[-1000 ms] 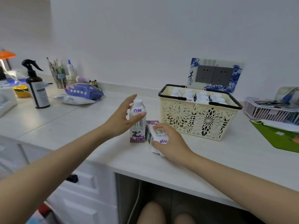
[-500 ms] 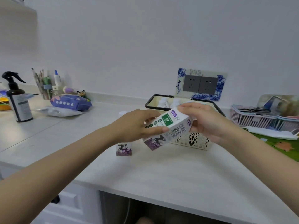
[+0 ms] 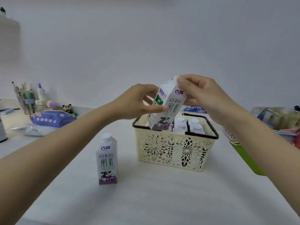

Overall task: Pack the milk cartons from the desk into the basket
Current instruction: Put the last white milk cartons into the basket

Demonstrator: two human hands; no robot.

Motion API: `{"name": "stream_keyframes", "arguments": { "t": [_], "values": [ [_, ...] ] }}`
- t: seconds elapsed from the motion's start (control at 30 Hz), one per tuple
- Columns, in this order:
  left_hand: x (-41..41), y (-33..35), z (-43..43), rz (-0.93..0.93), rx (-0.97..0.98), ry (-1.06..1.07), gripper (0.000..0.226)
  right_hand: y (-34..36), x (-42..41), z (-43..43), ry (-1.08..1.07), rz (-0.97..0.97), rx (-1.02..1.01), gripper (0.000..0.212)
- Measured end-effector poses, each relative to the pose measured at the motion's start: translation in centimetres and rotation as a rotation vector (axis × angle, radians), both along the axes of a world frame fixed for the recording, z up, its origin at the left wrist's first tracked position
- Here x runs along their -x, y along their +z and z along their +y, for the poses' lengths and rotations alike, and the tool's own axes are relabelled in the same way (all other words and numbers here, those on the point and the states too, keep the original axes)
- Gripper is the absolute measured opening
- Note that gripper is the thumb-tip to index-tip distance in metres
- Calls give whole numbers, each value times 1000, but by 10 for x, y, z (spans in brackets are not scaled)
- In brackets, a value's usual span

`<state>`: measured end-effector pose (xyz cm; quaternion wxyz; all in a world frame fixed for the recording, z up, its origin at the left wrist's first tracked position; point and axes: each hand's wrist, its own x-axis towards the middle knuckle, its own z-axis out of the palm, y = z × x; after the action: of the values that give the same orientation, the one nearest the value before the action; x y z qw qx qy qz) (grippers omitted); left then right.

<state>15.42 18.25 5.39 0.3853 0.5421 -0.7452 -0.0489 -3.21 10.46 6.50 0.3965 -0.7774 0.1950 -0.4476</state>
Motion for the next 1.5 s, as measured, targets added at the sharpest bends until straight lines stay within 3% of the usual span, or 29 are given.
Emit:
{"name": "stream_keyframes", "arguments": {
  "t": [0.27, 0.4, 0.63, 0.8, 0.9, 0.97, 1.1, 1.23, 1.37, 1.5],
  "values": [
    [-15, -17, -52, 215, -222, -153, 38, -16, -17, -44, -110, -80, 64, 16],
    [-18, -11, -64, 217, -263, -185, 41, -18, -19, -56, -158, -111, 29, 30],
    [-23, -27, -76, 254, -359, -148, 40, -38, -20, -64, -179, -58, -17, 21],
    [-27, -52, -79, 129, -421, -60, 39, -65, -20, -67, -196, 89, -6, 6],
    [-29, -58, -78, 45, -491, 9, 37, -78, -25, -64, -204, 201, 39, 14],
    [-29, -57, -77, -69, -505, 34, 43, -82, -27, -62, -192, 259, 72, 18],
    [-27, -49, -72, -238, -566, 12, 55, -83, -26, -62, -127, 295, 50, 4],
    [-24, -49, -64, -240, -659, -5, 67, -82, -25, -62, -123, 349, 57, 21],
    [-22, -56, -65, -382, -589, 115, 93, -85, -17, -56, -123, 483, 240, 38],
    [-23, -59, -65, -427, -604, 134, 99, -90, -6, -51, -150, 677, 386, 66]
  ]
}}
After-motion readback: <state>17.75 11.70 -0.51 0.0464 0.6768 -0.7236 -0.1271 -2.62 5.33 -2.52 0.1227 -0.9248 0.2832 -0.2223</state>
